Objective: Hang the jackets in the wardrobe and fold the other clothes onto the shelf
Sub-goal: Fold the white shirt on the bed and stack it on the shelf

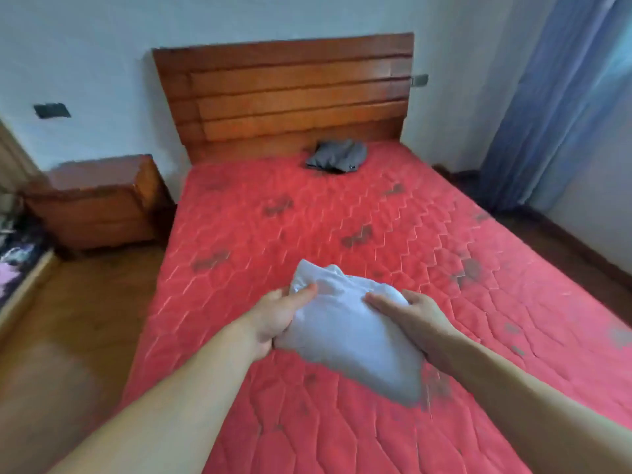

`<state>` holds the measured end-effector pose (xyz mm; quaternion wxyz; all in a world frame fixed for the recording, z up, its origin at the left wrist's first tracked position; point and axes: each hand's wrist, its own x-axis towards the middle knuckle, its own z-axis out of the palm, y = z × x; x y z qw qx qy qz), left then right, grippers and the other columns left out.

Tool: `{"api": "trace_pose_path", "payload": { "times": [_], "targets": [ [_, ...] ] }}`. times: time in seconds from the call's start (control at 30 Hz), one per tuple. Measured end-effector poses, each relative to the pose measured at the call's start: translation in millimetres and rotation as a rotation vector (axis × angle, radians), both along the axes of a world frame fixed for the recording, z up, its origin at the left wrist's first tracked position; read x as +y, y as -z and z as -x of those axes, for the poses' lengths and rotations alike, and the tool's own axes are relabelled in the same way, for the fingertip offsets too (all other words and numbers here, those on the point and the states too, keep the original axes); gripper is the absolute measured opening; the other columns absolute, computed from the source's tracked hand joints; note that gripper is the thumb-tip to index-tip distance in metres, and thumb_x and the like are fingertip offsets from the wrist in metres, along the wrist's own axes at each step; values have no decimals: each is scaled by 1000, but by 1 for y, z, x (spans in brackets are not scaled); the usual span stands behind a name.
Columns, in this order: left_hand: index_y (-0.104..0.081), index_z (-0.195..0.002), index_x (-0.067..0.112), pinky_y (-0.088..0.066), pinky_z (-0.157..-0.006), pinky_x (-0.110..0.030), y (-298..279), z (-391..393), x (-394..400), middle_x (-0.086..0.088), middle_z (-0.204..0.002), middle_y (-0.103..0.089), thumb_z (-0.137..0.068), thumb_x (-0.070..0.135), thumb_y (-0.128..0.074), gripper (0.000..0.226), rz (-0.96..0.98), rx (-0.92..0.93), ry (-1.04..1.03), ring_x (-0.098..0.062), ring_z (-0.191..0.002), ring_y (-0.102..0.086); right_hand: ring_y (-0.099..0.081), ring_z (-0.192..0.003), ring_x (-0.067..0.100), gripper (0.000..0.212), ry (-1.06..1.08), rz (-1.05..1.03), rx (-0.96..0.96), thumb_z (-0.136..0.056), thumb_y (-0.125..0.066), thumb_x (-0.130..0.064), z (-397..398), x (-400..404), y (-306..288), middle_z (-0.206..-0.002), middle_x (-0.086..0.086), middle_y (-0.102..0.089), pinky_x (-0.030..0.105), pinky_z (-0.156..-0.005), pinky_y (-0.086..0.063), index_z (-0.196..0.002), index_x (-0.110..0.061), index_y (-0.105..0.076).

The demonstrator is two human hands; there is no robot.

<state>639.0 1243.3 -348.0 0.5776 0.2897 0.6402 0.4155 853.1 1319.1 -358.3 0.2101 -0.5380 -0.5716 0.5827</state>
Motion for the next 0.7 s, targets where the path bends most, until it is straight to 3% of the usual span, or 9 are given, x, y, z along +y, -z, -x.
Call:
{"api": "trace_pose_path", "payload": {
  "times": [0.1,0.17,0.23,0.43,0.53,0.6,0.7],
  "targets": [
    [-71,-107,14,-55,-76,-31,-109,30,-12,-10,-103,-75,-92,33,-60,27,-60,-27,70,-21,-88,-71,-65,-64,10,35,-33,-297,-66,-71,-81,-45,27,3,-115,-76,-3,-71,26,-53,-50,-85,-16,-67],
    [-73,-105,16,-54,-73,-29,-169,40,-32,-9,-100,-75,-91,45,-57,35,-83,-50,102,-19,-83,-71,-64,-65,8,33,-51,-373,-40,-70,-83,-43,38,-12,-177,-77,-5,-69,22,-53,-47,-86,-21,-65],
    [-71,-108,14,-55,-73,-30,-210,47,-56,-9,-100,-75,-91,45,-58,38,-146,-62,46,-20,-83,-71,-70,-74,10,30,-37,-405,28,-72,-81,-41,46,-35,-218,-83,-5,-73,27,-60,-52,-94,-24,-69],
    [-68,-112,9,-56,-87,-41,-268,61,-146,-13,-105,-74,-91,29,-66,29,-299,30,-115,-30,-99,-71,-73,-79,17,31,-84,-270,58,-87,-65,-48,73,-107,-258,-80,-2,-76,34,-75,-59,-92,-19,-76],
    [-70,-112,15,-54,-92,-46,-282,66,-196,-11,-104,-75,-89,33,-69,29,-299,55,-226,-29,-98,-71,-68,-63,15,40,-71,-367,117,-90,-60,-48,90,-141,-278,-65,-3,-72,28,-62,-53,-75,-13,-72],
    [-69,-112,15,-55,-90,-43,-290,62,-230,-10,-102,-75,-89,34,-68,29,-269,68,-325,-29,-96,-72,-54,-51,15,49,-67,-450,127,-91,-58,-47,99,-162,-287,-52,-3,-59,27,-54,-43,-60,-9,-58],
    [-68,-113,18,-56,-84,-36,-304,53,-279,-8,-102,-75,-92,38,-64,29,-219,134,-424,-26,-94,-71,-44,-49,15,49,-106,-481,158,-91,-56,-47,112,-197,-292,-51,-1,-48,27,-50,-36,-58,-12,-46]
  ]
}}
